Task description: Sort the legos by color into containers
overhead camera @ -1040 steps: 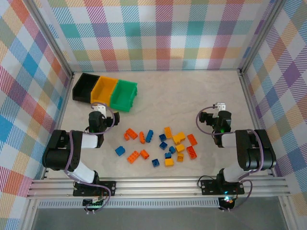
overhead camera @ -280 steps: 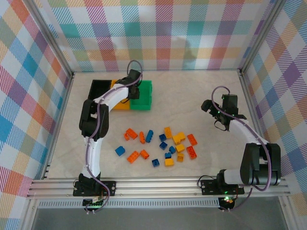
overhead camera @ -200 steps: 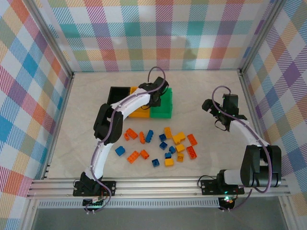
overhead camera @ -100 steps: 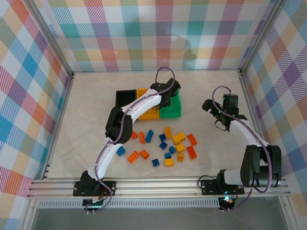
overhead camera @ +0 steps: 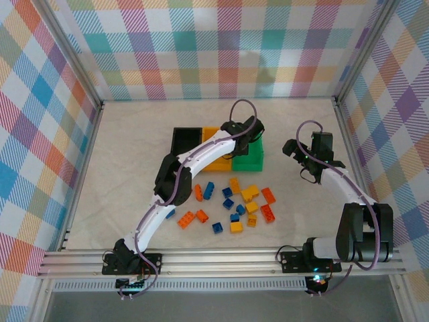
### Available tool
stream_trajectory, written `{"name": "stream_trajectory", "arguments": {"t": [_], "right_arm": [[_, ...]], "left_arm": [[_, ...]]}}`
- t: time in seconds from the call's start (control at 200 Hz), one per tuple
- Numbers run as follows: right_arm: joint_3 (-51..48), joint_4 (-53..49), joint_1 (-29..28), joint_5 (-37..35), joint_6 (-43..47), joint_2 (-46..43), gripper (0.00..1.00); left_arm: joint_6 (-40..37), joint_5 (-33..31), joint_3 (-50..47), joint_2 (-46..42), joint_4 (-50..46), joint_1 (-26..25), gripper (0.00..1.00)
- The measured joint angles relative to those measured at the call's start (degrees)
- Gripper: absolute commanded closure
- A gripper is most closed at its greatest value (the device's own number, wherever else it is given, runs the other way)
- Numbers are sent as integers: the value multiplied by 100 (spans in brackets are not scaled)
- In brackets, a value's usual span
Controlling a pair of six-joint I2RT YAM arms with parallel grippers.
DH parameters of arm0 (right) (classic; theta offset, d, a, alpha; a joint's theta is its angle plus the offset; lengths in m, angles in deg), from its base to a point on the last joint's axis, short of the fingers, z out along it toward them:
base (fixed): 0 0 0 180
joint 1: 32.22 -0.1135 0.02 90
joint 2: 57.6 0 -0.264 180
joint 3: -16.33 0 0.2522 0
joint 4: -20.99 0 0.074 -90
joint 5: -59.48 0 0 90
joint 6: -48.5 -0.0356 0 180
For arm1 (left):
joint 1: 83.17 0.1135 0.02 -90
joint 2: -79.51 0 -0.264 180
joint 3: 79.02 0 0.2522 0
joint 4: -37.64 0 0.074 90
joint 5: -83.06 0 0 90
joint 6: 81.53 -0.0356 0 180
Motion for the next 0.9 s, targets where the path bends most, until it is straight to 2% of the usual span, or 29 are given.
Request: {"name": "stream_trajectory", "arguments": {"t": [0.06,0.185,0.38,0.465,0.56,0.625,0.8,0.905], "right_arm": [[0,-13,0,0,-2,0,0],[0,-31,0,2,-17,0,0],[0,-142,0,129,-13,-35,0],[0,-219,-4,304,2,-146,0],[0,-326,-90,494,4,-363,2],[0,-431,-315,544,7,-533,2],[33,-946,-1244,538,57,-699,9],[31,-1425,-1657,433,129,-710,17]], "left_arm": [[-24,0,50,24,-26,0,56],[-24,-2,120,24,-26,0,35],[-33,-4,151,-17,79,-2,16],[-162,-31,136,-195,87,-26,0],[-273,-136,-232,-756,308,-107,0],[-356,-177,-866,-1467,651,-214,0],[-466,-129,-3539,-4033,2039,-463,0],[-474,-120,-4957,-5257,2739,-470,0]]}}
